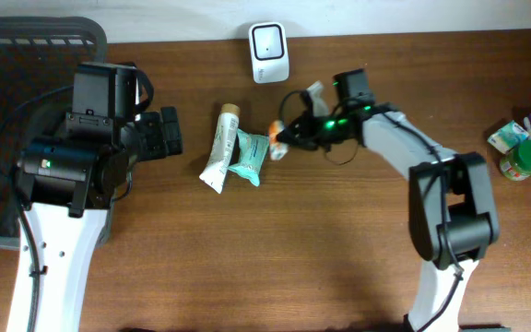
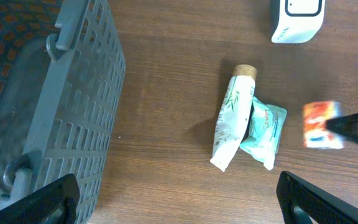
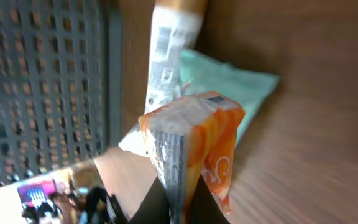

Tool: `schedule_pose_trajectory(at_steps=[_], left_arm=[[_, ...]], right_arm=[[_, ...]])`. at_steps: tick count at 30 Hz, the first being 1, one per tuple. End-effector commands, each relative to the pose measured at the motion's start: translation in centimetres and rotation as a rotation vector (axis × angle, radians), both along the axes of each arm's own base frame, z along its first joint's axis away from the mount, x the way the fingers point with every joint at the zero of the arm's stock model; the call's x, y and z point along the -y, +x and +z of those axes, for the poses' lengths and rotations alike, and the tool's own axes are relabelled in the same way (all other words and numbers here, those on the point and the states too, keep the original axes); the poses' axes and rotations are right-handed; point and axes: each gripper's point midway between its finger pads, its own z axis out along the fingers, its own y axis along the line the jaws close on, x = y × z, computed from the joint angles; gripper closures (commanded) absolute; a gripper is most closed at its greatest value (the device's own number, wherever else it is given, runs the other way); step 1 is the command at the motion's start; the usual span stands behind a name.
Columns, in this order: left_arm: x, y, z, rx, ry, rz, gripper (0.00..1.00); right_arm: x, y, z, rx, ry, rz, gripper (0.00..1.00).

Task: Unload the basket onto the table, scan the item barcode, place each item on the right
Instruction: 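Lift the orange packet and set it down to the right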

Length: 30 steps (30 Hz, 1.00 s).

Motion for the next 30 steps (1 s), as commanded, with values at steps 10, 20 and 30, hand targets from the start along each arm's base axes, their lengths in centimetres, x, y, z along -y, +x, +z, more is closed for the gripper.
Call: schedule_pose_trajectory(at_steps=[10, 20, 30], left_arm=[[-0.3, 0.0, 0.0, 0.002, 0.020, 0.000, 0.01], [-0.3, 0.0, 0.1, 0.002, 0.020, 0.000, 0.01], [-0.3, 0.0, 0.1, 0.002, 0.020, 0.000, 0.01]], right_arm=[[3.2, -2.7, -2.9, -0.089, -0.007, 0.001, 0.96], [7.9, -3.7, -7.0, -0.202, -0.224, -0.116, 0.84], [16.1, -4.4, -7.9, -0.293, -0.577, -0.194, 0.49]])
